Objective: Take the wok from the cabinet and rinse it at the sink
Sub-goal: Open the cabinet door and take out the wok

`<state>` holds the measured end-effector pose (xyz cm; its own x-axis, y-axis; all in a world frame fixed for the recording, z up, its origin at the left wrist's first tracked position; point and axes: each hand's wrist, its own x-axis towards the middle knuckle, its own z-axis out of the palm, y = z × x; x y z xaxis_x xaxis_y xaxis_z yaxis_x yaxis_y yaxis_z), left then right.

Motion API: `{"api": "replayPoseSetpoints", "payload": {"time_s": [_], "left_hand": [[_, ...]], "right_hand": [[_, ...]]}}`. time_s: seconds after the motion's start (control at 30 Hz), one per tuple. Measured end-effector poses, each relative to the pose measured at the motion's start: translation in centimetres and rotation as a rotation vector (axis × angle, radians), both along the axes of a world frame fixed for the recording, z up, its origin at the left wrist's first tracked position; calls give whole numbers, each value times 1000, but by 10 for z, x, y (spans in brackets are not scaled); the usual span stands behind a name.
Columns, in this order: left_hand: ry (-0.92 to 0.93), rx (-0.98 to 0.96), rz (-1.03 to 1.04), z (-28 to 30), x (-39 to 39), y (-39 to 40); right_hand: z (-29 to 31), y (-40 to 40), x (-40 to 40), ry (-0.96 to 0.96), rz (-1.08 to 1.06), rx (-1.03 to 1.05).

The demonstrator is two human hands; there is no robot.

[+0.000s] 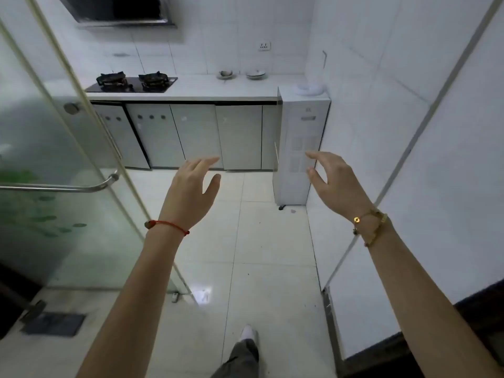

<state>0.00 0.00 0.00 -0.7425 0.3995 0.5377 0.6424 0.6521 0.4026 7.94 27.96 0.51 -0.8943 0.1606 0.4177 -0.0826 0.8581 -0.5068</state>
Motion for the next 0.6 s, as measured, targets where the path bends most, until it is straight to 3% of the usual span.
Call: {"api": "replayPoseSetpoints", "payload": {"time_s": [0.6], "left_hand": [[-86,-24,52,-38,-261,32]], "right_hand": [[-40,25,-277,-127,-12,-99]]}}
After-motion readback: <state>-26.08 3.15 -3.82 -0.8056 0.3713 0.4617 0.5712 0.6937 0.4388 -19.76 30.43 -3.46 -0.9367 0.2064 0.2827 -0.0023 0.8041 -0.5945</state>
